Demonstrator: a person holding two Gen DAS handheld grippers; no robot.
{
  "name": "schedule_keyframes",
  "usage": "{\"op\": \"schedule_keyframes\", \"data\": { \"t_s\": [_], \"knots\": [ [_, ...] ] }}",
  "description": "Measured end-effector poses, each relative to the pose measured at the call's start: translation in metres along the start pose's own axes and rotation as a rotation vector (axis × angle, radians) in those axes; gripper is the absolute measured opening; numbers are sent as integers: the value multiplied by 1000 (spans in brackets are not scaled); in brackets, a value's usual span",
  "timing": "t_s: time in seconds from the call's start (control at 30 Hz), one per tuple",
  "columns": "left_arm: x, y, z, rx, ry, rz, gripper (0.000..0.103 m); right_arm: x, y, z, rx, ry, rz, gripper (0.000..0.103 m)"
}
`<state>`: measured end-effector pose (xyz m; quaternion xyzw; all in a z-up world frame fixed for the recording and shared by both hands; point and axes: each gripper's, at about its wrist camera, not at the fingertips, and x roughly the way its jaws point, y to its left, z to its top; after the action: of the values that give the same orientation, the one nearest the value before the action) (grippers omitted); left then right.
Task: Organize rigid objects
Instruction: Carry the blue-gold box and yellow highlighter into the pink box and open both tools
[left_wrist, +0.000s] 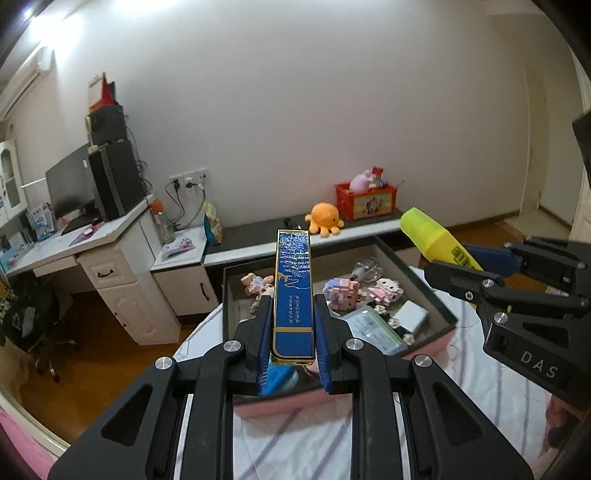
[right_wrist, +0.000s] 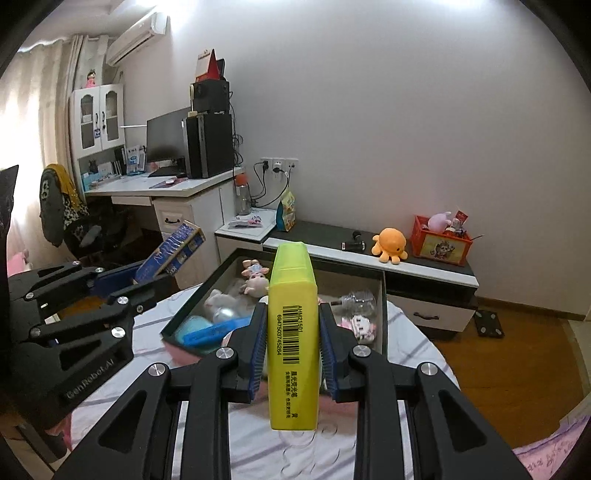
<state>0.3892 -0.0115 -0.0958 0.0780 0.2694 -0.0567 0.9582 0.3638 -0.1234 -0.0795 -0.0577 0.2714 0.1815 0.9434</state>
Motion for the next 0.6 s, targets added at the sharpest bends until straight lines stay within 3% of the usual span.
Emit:
{"op": "schedule_keyframes", "data": {
  "t_s": [0.37, 0.6],
  "knots": [
    [130, 6, 14, 37, 265, -63, 21, 110, -42, 19, 24, 185, -12, 27],
    [190, 7, 13, 77, 396, -41, 21, 174, -59, 12, 3, 353, -77, 27]
  ]
}}
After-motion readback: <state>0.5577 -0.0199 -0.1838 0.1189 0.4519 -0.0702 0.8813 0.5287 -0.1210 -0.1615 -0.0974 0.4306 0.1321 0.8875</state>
